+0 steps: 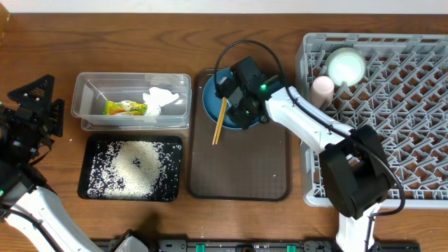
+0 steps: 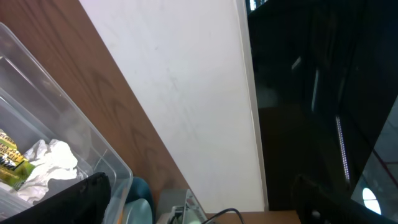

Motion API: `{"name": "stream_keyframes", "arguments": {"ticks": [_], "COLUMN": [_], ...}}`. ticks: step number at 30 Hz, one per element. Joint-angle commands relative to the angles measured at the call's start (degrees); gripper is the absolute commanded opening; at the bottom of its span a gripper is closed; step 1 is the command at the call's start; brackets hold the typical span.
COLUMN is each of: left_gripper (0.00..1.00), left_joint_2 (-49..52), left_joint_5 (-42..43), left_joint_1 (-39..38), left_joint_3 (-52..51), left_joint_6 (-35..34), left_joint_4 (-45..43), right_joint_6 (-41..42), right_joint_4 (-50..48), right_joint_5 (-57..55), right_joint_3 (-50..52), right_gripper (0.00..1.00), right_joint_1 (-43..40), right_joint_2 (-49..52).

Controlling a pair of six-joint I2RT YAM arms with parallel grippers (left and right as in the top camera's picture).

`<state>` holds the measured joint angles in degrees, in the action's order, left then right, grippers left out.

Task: Sort waste into correct bins and load items into the dishwasher rack
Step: 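Grasp the light blue bowl's rim with the right gripper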

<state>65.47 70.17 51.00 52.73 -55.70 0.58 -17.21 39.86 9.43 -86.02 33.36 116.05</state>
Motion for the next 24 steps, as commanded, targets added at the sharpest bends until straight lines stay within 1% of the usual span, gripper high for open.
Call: {"name": "stream_keyframes", "arguments": {"ticks": [1, 3, 8, 12, 18, 19, 20, 21, 24], "left_gripper": [0.95, 0.95, 0.95, 0.95, 0.95, 0.95, 0.95, 0.95, 0.95], "left_joint_2": [0.0, 0.0, 0.0, 0.0, 0.0, 0.0, 0.0, 0.0, 0.0], "left_joint_5": [0.8, 0.8, 0.8, 0.8, 0.8, 0.8, 0.8, 0.8, 0.8], "left_joint_1": [0.2, 0.2, 0.2, 0.2, 0.2, 0.2, 0.2, 0.2, 0.2], "left_joint_3": [0.7, 0.7, 0.7, 0.7, 0.7, 0.7, 0.7, 0.7, 0.7], "left_joint_6": [-0.1, -0.1, -0.1, -0.1, -0.1, -0.1, -0.1, -0.1, -0.1], "left_joint_4": [-0.2, -0.2, -0.2, -0.2, -0.2, -0.2, -0.2, -0.2, -0.2], "right_joint_6": [-0.7, -0.7, -0.7, -0.7, -0.6, -0.6, -0.6, -0.6, -0.4], "right_joint_4": [0.1, 0.4, 0.8, 0.7, 0.8, 0.9, 0.9, 0.9, 0.6], "right_joint_5": [0.4, 0.1, -1.5, -1.5, -1.5, -1.5, -1.5, -1.5, -1.5], "right_joint_3": [-0.1, -0.1, 0.3, 0.7, 0.7, 0.7, 0.7, 0.7, 0.7], "right_gripper": [0.28, 0.24, 0.28, 0.27, 0.15, 0.12, 0.05, 0.01, 0.01], "right_joint_1": [0.5, 0.5, 0.4, 0.5, 0.6, 0.6, 0.6, 0.6, 0.6], "right_joint_2": [0.1, 0.1, 0.1, 0.3, 0.3, 0.3, 0.3, 0.3, 0.3]}}
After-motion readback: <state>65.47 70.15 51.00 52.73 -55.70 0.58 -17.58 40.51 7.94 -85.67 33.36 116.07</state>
